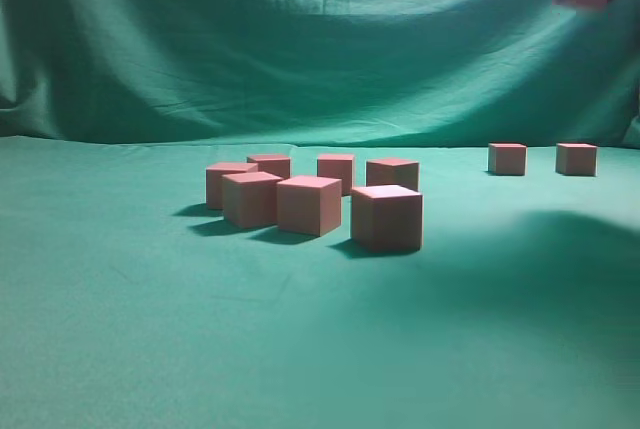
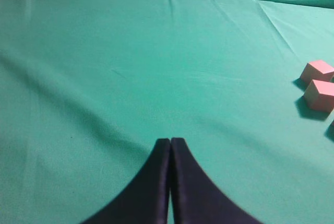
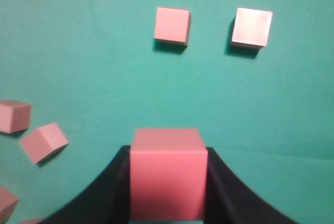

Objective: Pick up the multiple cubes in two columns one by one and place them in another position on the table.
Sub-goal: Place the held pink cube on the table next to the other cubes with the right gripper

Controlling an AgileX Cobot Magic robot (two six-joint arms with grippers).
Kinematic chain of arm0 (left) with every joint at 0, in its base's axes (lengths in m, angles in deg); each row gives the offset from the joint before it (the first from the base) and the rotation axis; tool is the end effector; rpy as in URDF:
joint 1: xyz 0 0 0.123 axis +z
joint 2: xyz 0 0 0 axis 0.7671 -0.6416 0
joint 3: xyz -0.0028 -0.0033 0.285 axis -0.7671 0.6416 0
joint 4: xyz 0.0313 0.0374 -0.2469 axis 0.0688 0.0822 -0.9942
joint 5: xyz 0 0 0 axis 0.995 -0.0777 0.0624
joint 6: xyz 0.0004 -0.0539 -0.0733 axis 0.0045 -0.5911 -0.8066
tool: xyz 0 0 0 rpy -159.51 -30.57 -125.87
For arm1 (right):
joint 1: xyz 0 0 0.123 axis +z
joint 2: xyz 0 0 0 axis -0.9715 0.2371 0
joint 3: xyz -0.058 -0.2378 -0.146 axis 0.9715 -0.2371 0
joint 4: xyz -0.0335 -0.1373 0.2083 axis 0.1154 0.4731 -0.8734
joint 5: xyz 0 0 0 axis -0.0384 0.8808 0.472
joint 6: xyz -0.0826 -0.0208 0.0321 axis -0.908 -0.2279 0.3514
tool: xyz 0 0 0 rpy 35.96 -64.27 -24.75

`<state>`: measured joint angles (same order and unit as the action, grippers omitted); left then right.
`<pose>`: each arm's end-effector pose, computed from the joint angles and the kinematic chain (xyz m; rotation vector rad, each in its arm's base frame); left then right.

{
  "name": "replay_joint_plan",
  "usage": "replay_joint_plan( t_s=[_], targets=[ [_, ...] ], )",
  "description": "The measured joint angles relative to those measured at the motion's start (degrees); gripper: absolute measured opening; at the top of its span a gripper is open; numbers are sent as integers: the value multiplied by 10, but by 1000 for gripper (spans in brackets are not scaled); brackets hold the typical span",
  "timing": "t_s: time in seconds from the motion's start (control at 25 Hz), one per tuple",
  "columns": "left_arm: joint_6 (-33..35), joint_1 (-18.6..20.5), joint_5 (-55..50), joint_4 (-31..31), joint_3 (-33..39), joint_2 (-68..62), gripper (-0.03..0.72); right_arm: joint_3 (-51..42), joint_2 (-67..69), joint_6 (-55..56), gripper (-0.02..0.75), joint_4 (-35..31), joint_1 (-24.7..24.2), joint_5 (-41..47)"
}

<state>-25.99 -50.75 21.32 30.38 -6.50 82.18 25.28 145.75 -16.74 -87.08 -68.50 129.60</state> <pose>0.0528 -0.0034 0.1771 -0.0687 1.8303 -0.1140 0.3931 0.0708 0.3126 -0.1974 2.8200 0.3001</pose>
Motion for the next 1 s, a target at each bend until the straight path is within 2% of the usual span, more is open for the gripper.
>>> replay_joint_plan(
  t_s=[0.24,0.4,0.76,1.0],
  targets=[
    [0,0,0,0,0,0,0,-91,-115,-6,269,-6,78,2],
    [0,0,0,0,0,0,0,-161,-158,-25,269,-3,152,2],
    [0,0,0,0,0,0,0,-276,-162,-128,269,-2,339,-26],
    [0,0,0,0,0,0,0,-286,-126,-96,269,-2,407,-72]
  ],
)
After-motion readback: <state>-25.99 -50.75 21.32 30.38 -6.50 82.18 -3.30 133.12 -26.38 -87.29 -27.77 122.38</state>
